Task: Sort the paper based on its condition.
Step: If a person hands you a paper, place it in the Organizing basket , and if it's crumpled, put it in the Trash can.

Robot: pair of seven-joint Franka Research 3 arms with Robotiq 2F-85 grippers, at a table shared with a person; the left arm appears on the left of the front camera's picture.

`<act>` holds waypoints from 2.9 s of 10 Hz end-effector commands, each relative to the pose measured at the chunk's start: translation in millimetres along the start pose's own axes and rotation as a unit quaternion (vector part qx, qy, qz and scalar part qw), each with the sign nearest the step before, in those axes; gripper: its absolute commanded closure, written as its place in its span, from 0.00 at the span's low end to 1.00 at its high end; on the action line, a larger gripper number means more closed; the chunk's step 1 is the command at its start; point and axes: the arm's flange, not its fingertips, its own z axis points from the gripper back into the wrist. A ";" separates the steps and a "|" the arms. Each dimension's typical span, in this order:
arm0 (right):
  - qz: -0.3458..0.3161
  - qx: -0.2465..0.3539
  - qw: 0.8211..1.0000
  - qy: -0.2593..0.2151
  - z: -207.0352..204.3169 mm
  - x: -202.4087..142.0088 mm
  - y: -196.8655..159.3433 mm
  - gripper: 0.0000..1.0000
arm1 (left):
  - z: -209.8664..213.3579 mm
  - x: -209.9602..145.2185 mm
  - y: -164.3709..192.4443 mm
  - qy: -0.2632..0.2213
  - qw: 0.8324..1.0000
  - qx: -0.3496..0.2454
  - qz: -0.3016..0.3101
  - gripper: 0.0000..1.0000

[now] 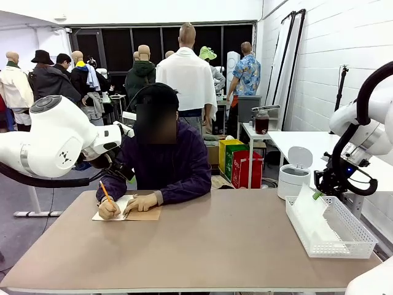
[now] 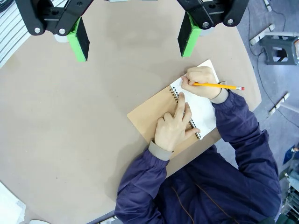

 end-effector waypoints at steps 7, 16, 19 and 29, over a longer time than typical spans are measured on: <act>-0.041 -0.079 0.996 0.004 -54.9 -23.8 -16.3 1.00 | -0.4 -0.6 1.1 0.001 1.000 0.000 0.000 0.00; -0.097 -0.193 0.975 0.048 -45.8 -13.2 11.1 0.00 | -0.4 -0.6 1.1 0.001 1.000 0.000 0.000 0.00; -0.103 -0.212 0.970 0.062 -44.6 -17.5 18.2 0.00 | -0.4 -0.6 1.1 0.001 1.000 0.000 0.000 0.00; -0.094 -0.199 0.974 0.059 -47.2 -17.9 14.6 0.00 | -0.4 -0.6 1.1 0.001 1.000 0.000 0.000 0.00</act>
